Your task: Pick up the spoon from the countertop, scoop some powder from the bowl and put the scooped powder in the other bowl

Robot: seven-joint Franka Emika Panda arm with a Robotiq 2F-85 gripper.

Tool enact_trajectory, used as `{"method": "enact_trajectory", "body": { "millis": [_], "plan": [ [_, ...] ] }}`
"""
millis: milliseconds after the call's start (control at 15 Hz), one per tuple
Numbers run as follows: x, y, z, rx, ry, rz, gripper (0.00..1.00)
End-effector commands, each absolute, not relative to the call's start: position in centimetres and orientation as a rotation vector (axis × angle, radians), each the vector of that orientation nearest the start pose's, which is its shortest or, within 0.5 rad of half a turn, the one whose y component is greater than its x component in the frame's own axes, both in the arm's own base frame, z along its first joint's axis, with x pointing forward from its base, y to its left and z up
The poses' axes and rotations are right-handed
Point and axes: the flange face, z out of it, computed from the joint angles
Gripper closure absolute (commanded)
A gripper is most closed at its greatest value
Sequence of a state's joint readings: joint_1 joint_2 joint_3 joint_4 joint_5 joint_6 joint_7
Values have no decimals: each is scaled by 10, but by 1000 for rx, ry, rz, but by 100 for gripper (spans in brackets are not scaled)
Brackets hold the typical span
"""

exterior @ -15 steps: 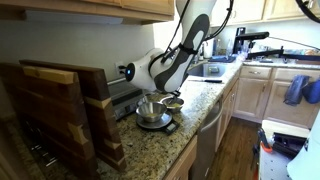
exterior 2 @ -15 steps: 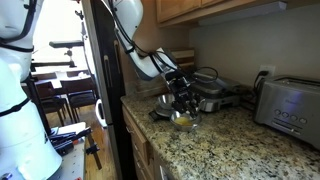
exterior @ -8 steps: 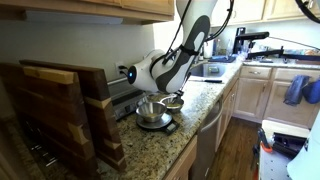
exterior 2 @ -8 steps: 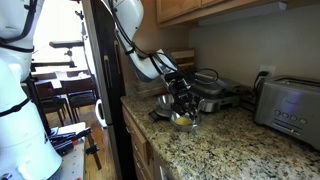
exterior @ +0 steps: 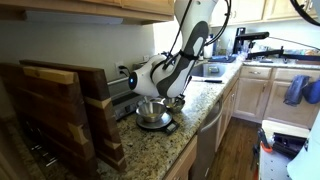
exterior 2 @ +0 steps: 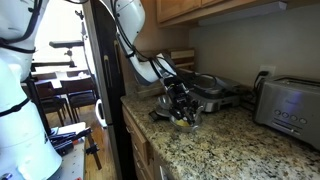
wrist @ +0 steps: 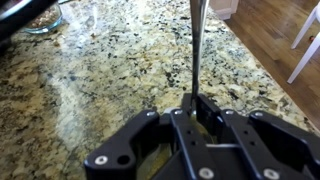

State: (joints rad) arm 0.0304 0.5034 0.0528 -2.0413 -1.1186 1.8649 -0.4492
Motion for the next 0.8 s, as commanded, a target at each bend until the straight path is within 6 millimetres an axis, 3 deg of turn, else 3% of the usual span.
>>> {"method": "enact_trajectory", "body": {
  "millis": [0,733],
  "plan": [
    [546,-17,184,1781,1349,-905,96],
    [553,11,186,1848,1407,-808,96]
  ]
}}
